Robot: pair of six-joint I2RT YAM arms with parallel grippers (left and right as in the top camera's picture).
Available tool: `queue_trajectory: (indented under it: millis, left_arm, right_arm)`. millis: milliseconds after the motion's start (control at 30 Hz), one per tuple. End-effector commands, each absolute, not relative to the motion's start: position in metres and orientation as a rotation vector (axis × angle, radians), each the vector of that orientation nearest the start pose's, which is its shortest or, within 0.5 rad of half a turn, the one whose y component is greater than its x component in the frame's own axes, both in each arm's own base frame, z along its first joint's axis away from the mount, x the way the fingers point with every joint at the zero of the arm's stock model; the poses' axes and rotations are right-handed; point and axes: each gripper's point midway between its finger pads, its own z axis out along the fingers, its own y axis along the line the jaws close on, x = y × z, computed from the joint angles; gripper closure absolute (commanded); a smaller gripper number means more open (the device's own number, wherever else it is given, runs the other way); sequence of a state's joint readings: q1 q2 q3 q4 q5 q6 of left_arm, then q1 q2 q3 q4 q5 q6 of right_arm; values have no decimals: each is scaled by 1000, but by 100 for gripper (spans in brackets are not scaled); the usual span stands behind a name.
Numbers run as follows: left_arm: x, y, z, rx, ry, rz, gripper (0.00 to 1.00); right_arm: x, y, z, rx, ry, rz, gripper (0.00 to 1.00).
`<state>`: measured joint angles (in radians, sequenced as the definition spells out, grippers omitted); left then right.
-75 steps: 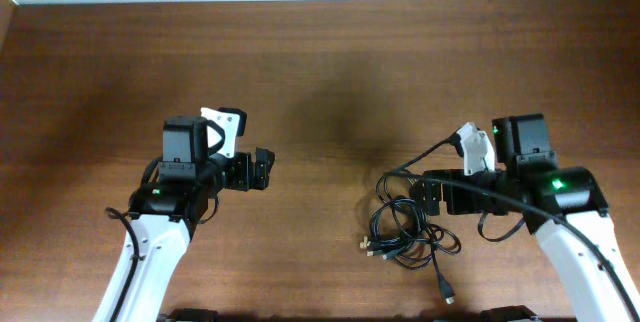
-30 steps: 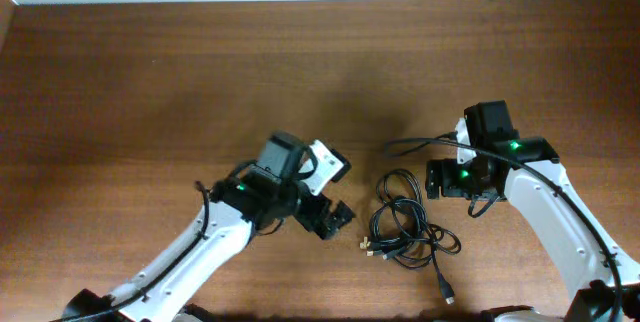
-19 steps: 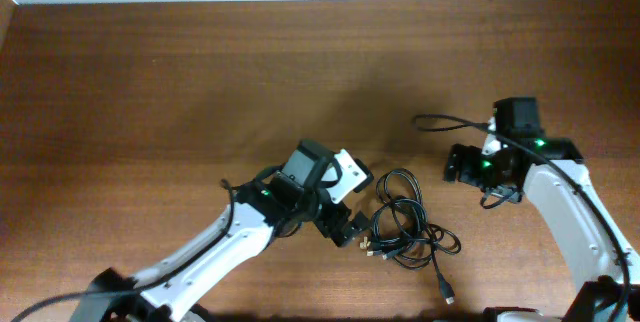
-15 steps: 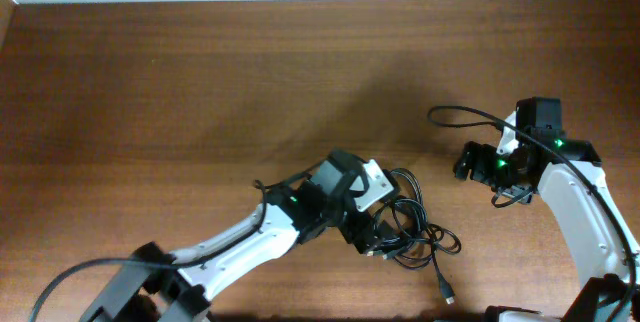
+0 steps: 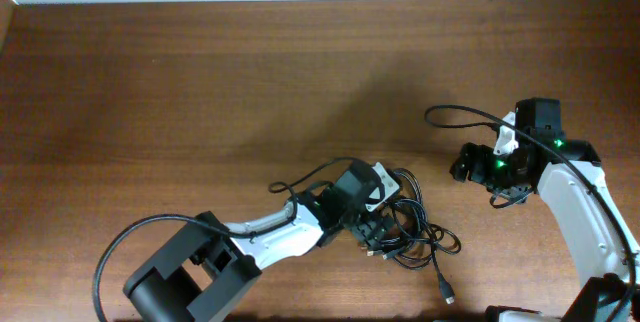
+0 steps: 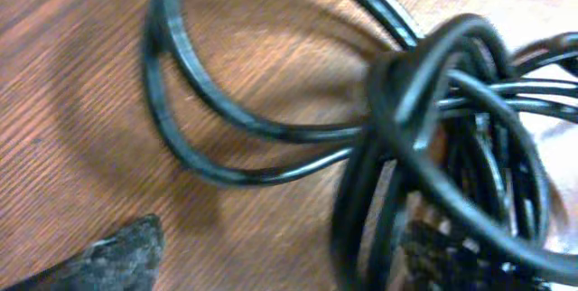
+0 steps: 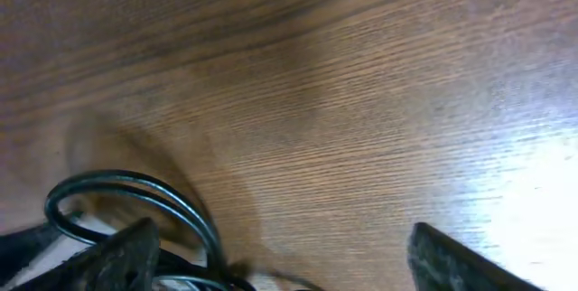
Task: Untangle cables
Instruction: 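Grasp the black cable bundle with the left gripper and lift it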
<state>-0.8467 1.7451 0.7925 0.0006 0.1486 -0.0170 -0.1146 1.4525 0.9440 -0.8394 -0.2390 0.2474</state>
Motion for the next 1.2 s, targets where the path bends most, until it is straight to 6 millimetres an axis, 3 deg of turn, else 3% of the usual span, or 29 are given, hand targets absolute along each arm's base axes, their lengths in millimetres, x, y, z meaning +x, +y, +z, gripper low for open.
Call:
queue_trajectory:
  millis: [0, 33, 67, 167, 233, 300, 333, 400, 467, 567, 733, 833, 1000, 1167]
  left_arm:
    - [245, -319, 8, 1108, 2340, -515, 72]
    - [245, -318, 8, 1108, 2341, -515, 90]
    - [245, -319, 8, 1106, 2342, -516, 100]
    - [247, -321, 11, 1047, 2356, -541, 100]
    - [253, -327, 21, 1033, 2311, -560, 100]
    - [271, -324, 63, 950, 2211, -547, 100]
    - [282, -319, 88, 896, 2157, -529, 100]
    - [295, -306, 146, 817, 2022, -501, 100]
    - [300, -292, 191, 783, 1899, -434, 100]
    - [301, -278, 225, 763, 1800, -363, 100]
    - [305, -271, 231, 722, 1793, -324, 100]
    - [295, -283, 262, 682, 1711, -485, 100]
    - [283, -291, 295, 613, 1637, -667, 100]
    - [263, -305, 279, 740, 1678, -768, 100]
  right_arm:
    - [282, 10, 70, 489, 2895, 394, 23]
    - [282, 10, 70, 489, 2896, 394, 26]
    - [282, 10, 70, 490, 2896, 394, 26]
    - [281, 10, 70, 490, 2899, 394, 29]
    - [277, 11, 70, 493, 2913, 396, 49]
    - [277, 12, 84, 472, 2874, 402, 47]
    - [278, 19, 95, 381, 2840, 451, 43]
    - [278, 45, 129, 154, 2728, 639, 36]
    - [270, 64, 158, 30, 2622, 770, 32]
    - [255, 87, 195, -159, 2466, 899, 28]
    - [229, 104, 233, -298, 2308, 976, 26]
    - [217, 106, 227, -364, 2334, 970, 25]
    - [214, 106, 225, -357, 2346, 980, 25]
    - [209, 117, 237, -386, 2284, 1092, 26]
